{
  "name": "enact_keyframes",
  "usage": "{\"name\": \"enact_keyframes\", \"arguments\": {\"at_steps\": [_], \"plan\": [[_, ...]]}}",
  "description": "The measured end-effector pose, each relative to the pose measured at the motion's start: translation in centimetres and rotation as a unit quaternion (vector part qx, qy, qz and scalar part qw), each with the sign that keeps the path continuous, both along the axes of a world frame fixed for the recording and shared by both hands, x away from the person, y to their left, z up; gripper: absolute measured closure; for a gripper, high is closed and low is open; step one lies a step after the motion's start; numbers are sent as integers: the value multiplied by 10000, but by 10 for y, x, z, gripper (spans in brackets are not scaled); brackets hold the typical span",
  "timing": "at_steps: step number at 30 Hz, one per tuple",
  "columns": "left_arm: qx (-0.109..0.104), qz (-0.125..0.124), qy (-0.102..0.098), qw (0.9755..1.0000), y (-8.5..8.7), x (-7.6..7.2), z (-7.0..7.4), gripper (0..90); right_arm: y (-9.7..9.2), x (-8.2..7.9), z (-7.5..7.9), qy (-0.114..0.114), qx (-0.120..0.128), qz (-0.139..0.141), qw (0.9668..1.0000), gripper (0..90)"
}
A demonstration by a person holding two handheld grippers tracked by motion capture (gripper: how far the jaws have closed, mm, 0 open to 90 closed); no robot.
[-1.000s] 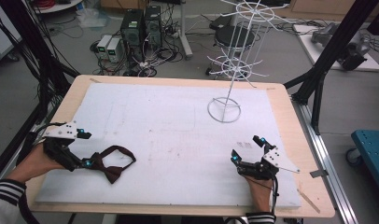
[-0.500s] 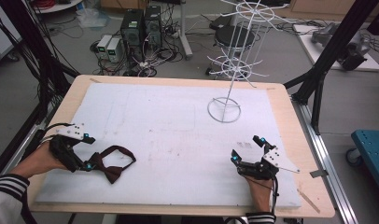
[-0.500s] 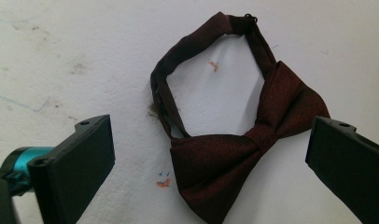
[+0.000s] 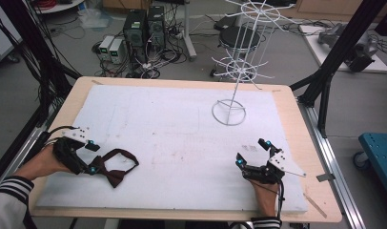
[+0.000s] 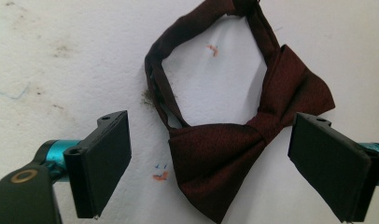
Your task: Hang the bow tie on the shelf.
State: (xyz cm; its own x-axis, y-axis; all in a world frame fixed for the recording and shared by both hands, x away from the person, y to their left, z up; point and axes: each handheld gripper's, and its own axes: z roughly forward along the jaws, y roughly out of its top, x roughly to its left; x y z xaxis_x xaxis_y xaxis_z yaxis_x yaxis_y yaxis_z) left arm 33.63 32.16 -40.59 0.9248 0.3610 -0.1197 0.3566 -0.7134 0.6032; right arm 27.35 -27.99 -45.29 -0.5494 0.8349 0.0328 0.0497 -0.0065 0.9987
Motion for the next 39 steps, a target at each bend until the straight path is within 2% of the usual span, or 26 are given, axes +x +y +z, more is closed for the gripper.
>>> {"name": "enact_keyframes", "arguments": {"at_steps": [1, 6, 8, 13, 16, 17, 19, 20, 22, 23, 24, 25, 26, 27, 29, 33, 39], "plan": [[-12, 19, 79, 10000, 0, 0, -1, 151, 0, 0, 0, 5, 4, 0, 10000, 6], [62, 34, 115, 9999, 0, 1, -1, 235, 0, 0, 0, -4, -3, 2, 10000, 6], [59, 23, 199, 9998, 0, 1, -2, 255, 0, 0, 0, 1, -3, -1, 10000, 6], [110, 21, 257, 9996, -1, 3, -4, 264, 0, 0, 0, -7, -11, 5, 10000, 6], [126, -72, 279, 9995, -2, 3, -5, 320, 0, 0, 0, -17, -13, 5, 10000, 6], [206, -138, 294, 9993, -1, 4, -4, 325, 0, 0, 0, -8, -5, 7, 10000, 6], [98, -36, 353, 9993, -3, 2, -6, 374, 0, 0, 0, -12, -14, -1, 10000, 6], [142, -92, 363, 9992, -3, 2, -6, 425, 0, 0, 0, -15, -19, -6, 10000, 6], [137, -66, 351, 9993, -4, 1, -7, 441, 0, 0, 0, -14, -15, 0, 10000, 6], [186, -77, 342, 9992, -3, 2, -6, 495, 0, 0, 0, -10, -18, -5, 10000, 6], [196, -63, 301, 9993, -2, 2, -5, 495, 0, 0, 0, -10, -18, -5, 10000, 6], [234, -13, 195, 9995, -1, 1, -3, 550, 0, 0, 0, -20, -18, -1, 10000, 6], [243, -26, 156, 9996, 0, 0, -2, 660, 0, 0, 0, -14, -9, 5, 10000, 6], [349, -181, 88, 9992, 1, 0, -1, 752, 0, 0, 0, -19, -15, -1, 10000, 6], [331, -238, 105, 9991, 0, -3, -1, 842, 0, 0, 0, -18, -18, -4, 10000, 6], [410, -312, 84, 9986, -4, -4, -2, 870, 0, 0, 0, -14, -20, -10, 10000, 6], [376, -280, 56, 9989, -2, -5, 0, 872, 0, 0, 0, 1, -15, -3, 10000, 6]]}}
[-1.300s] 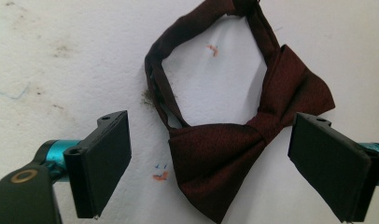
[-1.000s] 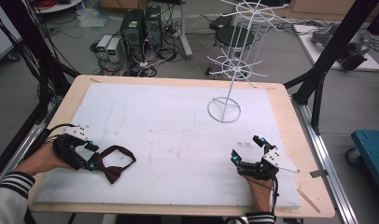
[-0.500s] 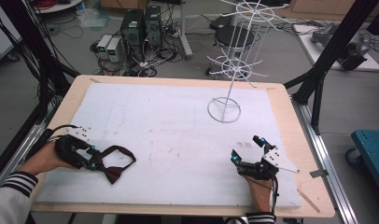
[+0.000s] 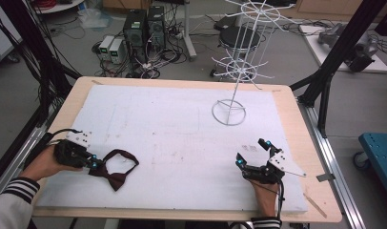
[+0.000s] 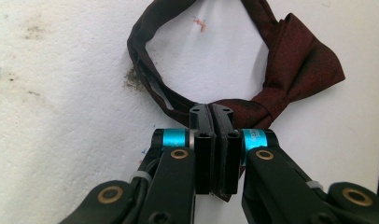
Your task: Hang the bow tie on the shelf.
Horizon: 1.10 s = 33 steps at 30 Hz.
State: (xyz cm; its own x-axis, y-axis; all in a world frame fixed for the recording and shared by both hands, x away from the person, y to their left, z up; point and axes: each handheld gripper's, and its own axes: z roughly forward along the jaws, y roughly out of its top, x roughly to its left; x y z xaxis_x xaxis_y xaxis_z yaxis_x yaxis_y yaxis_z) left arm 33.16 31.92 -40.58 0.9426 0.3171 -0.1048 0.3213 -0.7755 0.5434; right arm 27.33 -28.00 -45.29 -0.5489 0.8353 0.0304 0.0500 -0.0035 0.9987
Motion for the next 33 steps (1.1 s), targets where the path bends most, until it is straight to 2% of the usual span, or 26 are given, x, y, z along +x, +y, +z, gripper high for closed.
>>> {"name": "enact_keyframes", "arguments": {"at_steps": [4, 5, 6, 7, 9, 10, 11, 12, 13, 14, 18, 25, 28, 33], "plan": [[-89, 52, -64, 9999, 1, -2, 3, 872, 0, 0, 0, 0, 3, 2, 10000, 6], [-106, 69, -133, 9998, 1, -2, 4, 872, 0, 0, 0, 2, 4, 8, 10000, 6], [-185, 125, -150, 9996, 2, -3, 5, 872, 0, 0, 0, 6, 5, 6, 10000, 6], [-353, 262, -132, 9989, 1, -5, 5, 872, 0, 0, 0, 6, 5, 6, 10000, 6], [-441, 234, -280, 9984, 5, -4, 11, 872, 0, 0, 0, 27, 36, 15, 10000, 6], [-516, 302, -329, 9977, 5, -5, 13, 872, 0, 0, 0, 11, 23, 17, 10000, 6], [-516, 302, -329, 9977, 5, -5, 13, 872, 0, 0, 0, -9, 0, 9, 10000, 6], [-647, 338, -391, 9966, 6, -6, 15, 872, 0, 0, 0, -1, -4, 3, 10000, 6], [-647, 338, -391, 9966, 6, -6, 15, 872, 0, 0, 0, -4, -7, 8, 10000, 6], [-754, 419, -431, 9953, 5, -7, 16, 872, 0, 0, 0, -1, -5, 14, 10000, 6], [-1043, 470, -568, 9918, 6, -9, 21, 872, 0, 0, 0, 10, 25, 19, 10000, 6], [-1553, 604, -770, 9830, 4, -10, 28, 872, -1, 0, 0, 26, 81, 17, 10000, 6], [-1775, 650, -869, 9781, 1, -11, 32, 872, -3, 0, 1, 41, 55, -17, 10000, 6], [-2041, 656, -966, 9720, -6, -10, 34, 872, -6, -2, 7, 101, 161, 9, 9998, 6]]}}
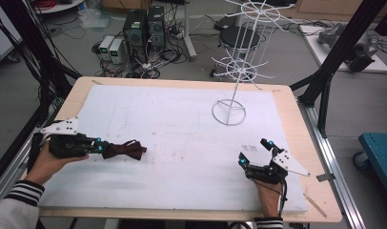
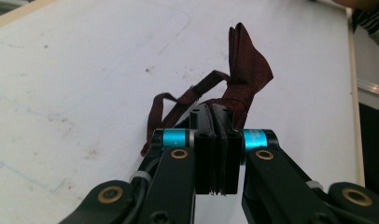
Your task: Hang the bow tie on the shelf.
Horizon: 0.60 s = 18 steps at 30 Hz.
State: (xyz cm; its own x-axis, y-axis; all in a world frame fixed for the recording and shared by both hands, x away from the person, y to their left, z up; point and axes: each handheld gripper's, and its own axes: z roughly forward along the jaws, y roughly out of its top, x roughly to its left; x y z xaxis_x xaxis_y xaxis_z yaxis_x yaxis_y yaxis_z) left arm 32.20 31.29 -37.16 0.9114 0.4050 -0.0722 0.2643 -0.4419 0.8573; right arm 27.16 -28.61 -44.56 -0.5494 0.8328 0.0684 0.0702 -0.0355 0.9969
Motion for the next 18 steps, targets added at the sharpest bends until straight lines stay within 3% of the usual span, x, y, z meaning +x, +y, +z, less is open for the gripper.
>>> {"name": "enact_keyframes", "arguments": {"at_steps": [4, 11, 18], "plan": [[-143, 17, -58, 9999, -6, 2, 0, 872, 2, 0, 8, -36, -5, 97, 9999, 6], [-476, 73, -190, 9987, -14, 4, 2, 872, 12, 3, 28, -51, -86, 538, 9985, 6], [-659, -9, -285, 9974, -28, 7, 6, 872, 23, 8, 46, -29, -103, 959, 9953, 6]]}}
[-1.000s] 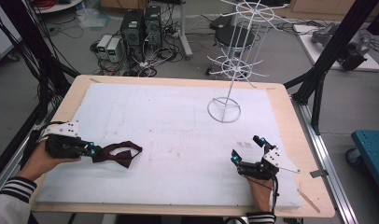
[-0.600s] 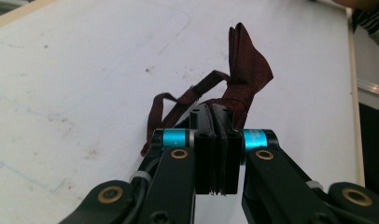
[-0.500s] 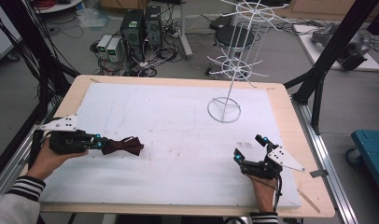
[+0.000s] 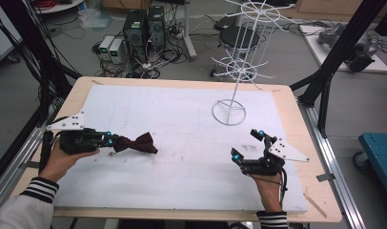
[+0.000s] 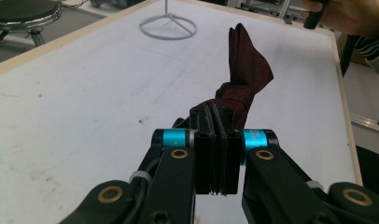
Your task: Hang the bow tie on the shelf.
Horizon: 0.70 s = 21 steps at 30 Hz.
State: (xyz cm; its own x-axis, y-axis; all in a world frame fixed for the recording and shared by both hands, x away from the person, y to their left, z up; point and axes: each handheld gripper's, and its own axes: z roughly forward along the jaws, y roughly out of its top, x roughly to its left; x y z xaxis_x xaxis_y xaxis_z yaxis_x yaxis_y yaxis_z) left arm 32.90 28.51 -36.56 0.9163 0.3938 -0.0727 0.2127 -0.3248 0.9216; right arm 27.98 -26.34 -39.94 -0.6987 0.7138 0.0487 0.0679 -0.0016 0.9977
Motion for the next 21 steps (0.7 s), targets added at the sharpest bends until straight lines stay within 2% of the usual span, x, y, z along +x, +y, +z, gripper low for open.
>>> {"name": "enact_keyframes", "arguments": {"at_steps": [3, 4, 5, 8, 9, 14, 15, 20, 21], "plan": [[-93, -59, -51, 9999, -8, 1, 2, 871, 9, 4, 7, 186, -79, 329, 9993, 6], [-89, -79, -61, 9999, -11, 1, 3, 871, 9, 4, 7, 186, -79, 329, 9993, 6], [-142, -112, -87, 9998, -16, 2, 4, 872, 13, 7, 10, 183, -205, 443, 9986, 6], [-159, -126, -105, 9997, -20, 3, 5, 872, 17, 9, 13, 214, -210, 576, 9979, 6], [-194, -138, -93, 9997, -24, 4, 5, 872, 20, 11, 16, 294, -227, 753, 9965, 6], [-226, -178, -134, 9995, -31, 5, 7, 872, 27, 15, 21, 318, -323, 1014, 9938, 7], [-270, -193, -131, 9994, -33, 5, 8, 872, 31, 16, 24, 384, -350, 1192, 9915, 7], [-335, -253, -174, 9990, -43, 6, 12, 871, 37, 20, 28, 461, -450, 1340, 9889, 6], [-336, -270, -193, 9989, -45, 7, 13, 872, 41, 22, 31, 471, -450, 1451, 9873, 7]]}}
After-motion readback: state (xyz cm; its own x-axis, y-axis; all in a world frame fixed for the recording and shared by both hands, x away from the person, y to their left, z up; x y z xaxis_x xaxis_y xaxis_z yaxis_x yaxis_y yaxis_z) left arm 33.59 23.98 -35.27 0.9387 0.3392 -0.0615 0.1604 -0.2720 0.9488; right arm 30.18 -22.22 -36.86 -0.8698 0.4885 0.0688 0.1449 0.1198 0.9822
